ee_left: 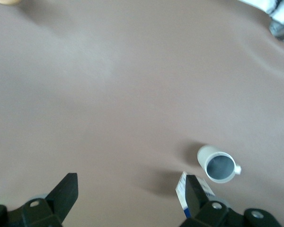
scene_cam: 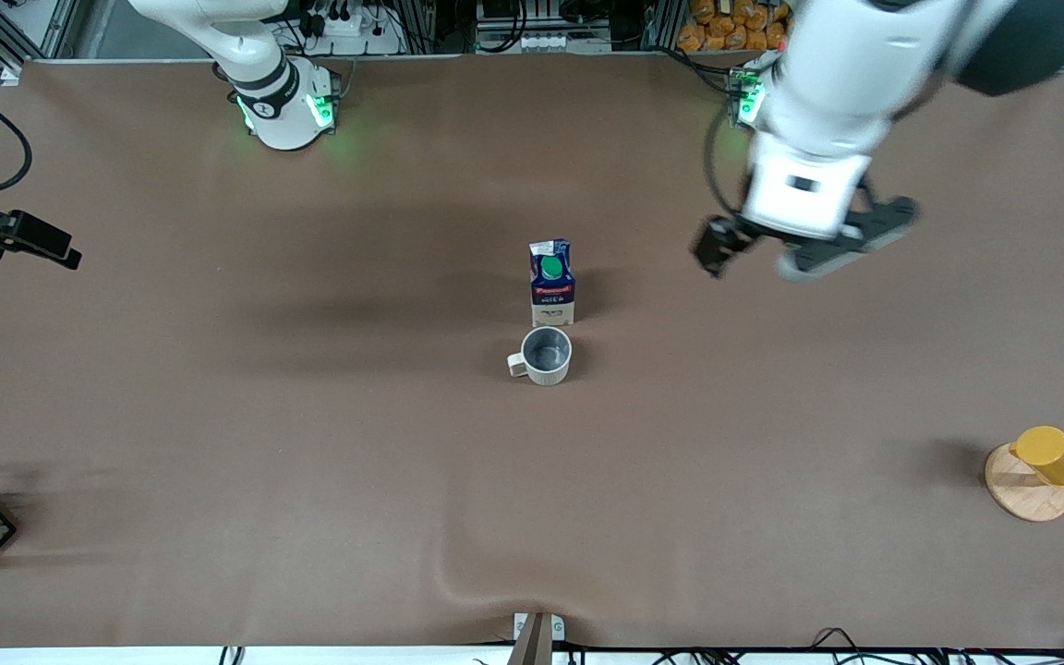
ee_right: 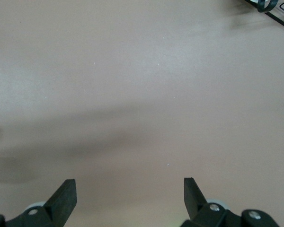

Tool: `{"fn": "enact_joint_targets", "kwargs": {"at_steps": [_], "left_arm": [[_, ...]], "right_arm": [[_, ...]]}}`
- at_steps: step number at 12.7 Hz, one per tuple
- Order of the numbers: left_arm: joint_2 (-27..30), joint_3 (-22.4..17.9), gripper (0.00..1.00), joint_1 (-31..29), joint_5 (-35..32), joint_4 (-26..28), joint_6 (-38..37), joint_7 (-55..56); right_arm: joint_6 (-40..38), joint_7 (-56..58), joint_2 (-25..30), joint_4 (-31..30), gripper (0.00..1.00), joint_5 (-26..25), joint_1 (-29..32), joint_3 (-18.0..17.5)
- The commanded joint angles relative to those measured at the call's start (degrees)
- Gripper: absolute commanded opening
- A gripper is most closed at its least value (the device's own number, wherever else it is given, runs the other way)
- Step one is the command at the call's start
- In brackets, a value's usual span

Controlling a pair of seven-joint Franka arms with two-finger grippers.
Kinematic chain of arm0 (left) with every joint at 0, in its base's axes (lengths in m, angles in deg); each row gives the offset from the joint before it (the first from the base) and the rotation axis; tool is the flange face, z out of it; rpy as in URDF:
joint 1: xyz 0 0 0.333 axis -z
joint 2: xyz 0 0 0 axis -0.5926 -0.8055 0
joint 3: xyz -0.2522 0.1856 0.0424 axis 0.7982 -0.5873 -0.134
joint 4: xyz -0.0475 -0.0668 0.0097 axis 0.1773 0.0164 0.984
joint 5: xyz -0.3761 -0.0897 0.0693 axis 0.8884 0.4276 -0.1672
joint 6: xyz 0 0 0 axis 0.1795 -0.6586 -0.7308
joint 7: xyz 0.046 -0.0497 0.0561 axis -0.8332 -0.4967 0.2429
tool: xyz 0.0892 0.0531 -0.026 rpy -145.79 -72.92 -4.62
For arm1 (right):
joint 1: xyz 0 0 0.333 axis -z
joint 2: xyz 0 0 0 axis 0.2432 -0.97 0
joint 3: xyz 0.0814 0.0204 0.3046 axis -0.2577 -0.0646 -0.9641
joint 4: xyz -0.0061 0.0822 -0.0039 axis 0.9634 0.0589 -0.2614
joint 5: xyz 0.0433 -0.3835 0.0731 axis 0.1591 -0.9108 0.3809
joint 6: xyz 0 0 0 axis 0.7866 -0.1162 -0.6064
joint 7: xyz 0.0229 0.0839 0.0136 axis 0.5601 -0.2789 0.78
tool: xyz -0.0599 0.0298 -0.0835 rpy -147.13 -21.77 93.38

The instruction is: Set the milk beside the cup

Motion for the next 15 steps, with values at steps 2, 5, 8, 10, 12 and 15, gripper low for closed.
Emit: {"fn": "enact_joint_targets", "kwargs": {"at_steps": [2, 5, 8, 10, 12, 15], "left_arm": [[3.3, 0.7, 1.0, -8.0, -0.4, 1.4, -1.8, -6.2], [4.4, 0.5, 1.0, -14.3, 3.0, 1.4, -1.8, -12.3], [4.4, 0.4, 1.0, -16.5, 3.3, 1.5, -1.8, -17.4], [4.4, 0.3, 1.0, -16.9, 3.3, 1.8, -1.8, -18.3], [4.5, 0.3, 1.0, -17.4, 3.3, 1.8, -1.9, -19.0], [5.8, 0.2, 1.0, -20.3, 4.3, 1.8, -1.4, -25.7]], "right_arm": [[-0.1, -1.1, 0.9, -0.7, 1.0, -0.8, -0.2, -0.1], [0.0, -1.1, 0.8, -0.7, 1.0, -0.8, -0.2, -0.1], [0.0, -1.1, 0.9, -0.7, 1.0, -0.8, -0.2, -0.2], [0.1, -1.1, 0.8, -0.7, 1.0, -0.6, -0.2, -0.1], [0.1, -1.1, 0.9, -0.7, 1.0, -0.3, -0.2, -0.2], [0.2, -1.0, 0.8, -0.5, 1.0, 0.1, -0.2, -0.1]]}}
